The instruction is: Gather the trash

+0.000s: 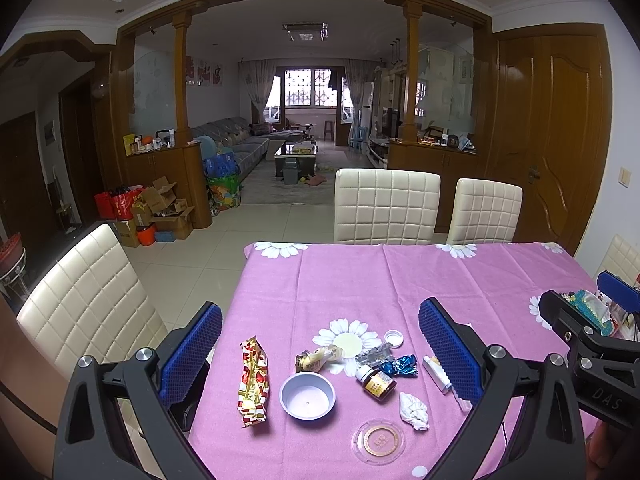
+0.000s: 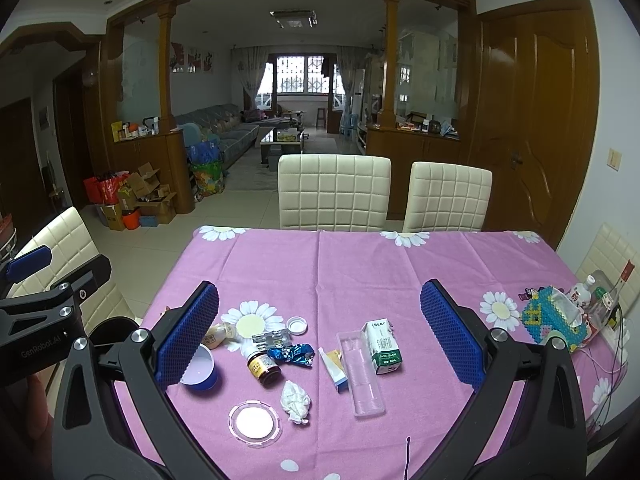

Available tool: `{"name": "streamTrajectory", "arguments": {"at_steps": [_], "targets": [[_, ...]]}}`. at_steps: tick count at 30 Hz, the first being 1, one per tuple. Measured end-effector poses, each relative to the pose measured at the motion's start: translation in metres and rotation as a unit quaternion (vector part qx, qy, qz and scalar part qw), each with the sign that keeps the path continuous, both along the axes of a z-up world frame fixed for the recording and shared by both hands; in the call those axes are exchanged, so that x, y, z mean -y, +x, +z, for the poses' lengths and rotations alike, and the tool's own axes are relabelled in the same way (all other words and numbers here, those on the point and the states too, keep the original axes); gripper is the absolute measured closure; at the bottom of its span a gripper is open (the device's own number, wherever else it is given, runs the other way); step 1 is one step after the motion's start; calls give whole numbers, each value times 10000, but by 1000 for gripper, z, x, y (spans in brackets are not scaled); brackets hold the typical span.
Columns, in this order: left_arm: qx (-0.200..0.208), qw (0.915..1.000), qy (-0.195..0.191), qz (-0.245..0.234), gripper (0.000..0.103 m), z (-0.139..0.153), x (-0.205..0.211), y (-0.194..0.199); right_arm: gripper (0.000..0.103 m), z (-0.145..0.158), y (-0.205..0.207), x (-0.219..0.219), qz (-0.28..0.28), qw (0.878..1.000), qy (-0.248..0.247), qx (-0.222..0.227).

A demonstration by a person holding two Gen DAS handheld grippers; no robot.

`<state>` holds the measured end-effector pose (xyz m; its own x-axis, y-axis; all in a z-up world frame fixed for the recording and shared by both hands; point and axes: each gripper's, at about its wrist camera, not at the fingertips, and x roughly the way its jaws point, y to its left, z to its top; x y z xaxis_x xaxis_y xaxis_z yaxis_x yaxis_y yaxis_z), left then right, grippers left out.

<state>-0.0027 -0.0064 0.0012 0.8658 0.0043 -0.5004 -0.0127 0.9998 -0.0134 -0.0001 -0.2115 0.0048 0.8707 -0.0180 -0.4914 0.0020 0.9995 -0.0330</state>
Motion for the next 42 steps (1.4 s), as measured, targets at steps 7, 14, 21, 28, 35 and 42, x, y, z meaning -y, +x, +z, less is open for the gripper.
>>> {"name": "streamTrajectory", "arguments": {"at_steps": [7, 14, 21, 28, 35, 42], "targets": [[4, 10000, 3, 1, 7, 0, 0, 0, 4, 0, 0, 0, 5, 10000, -5, -7], [1, 10000, 0, 9, 7, 0, 0, 0, 4, -1, 0, 0, 9, 10000, 2, -16], [-7, 10000, 2, 5, 7, 0, 0, 0, 4, -4, 1, -1, 15, 10000, 3, -19], [-3, 10000, 4, -2, 7, 0, 0, 0, 4, -6, 2, -2, 29, 10000, 7, -42], [-11, 10000, 3, -8, 7, -1, 1, 0, 4, -8, 3, -4, 35, 10000, 17, -58], [-84, 10000, -12, -6, 7, -6, 1, 3, 4, -15, 7, -2, 10, 9999, 41, -104]]}}
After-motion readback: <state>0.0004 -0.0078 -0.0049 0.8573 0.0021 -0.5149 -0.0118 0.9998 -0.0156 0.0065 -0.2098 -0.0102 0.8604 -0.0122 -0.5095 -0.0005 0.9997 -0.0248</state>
